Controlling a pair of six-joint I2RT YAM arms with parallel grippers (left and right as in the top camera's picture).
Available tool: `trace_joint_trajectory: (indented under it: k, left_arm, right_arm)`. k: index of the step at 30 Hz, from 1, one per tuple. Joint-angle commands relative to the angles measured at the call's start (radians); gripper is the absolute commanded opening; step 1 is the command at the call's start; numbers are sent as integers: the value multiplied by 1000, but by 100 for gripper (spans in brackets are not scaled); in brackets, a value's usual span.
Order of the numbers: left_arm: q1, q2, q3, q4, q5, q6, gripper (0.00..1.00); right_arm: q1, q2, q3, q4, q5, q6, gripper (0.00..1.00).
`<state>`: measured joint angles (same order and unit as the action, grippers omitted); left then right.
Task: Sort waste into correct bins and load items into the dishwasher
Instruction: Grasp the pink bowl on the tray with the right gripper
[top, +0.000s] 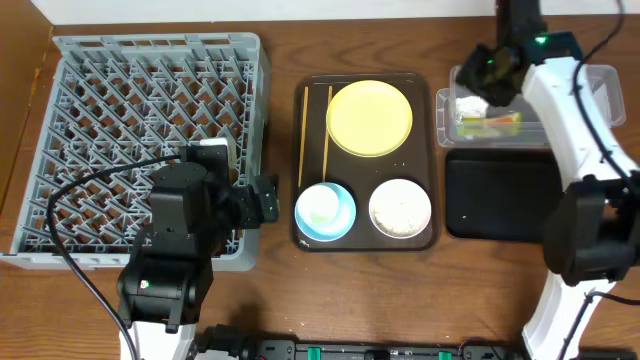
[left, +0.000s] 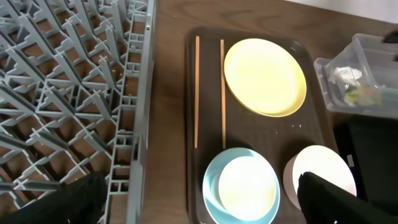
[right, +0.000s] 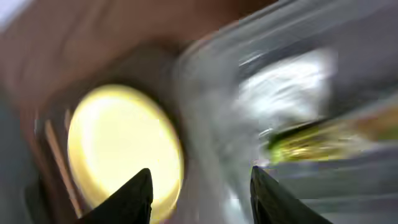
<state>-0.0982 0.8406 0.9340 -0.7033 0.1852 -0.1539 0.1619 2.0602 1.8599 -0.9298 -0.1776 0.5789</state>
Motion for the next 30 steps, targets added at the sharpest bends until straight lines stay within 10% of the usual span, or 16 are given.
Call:
trace_joint_trajectory:
  k: [1, 5, 11, 23, 30]
  left_arm:
    - [3, -3, 21, 0, 10, -1, 98]
    - [3, -3, 21, 0, 9, -1, 98]
    - [3, -3, 21, 0, 10, -1, 98]
    - [3, -3, 21, 0, 10, -1, 98]
    - [3, -3, 21, 0, 10, -1, 98]
  right_arm:
    - [166, -20, -4, -96, -138, -359, 48]
    - [340, -11, -16, -235, -75, -406, 46]
    - [546, -1, -175, -221, 304, -63, 41]
    - [556, -1, -386, -95, 144, -154, 1]
    - [481, -96, -351, -84, -3, -146, 1]
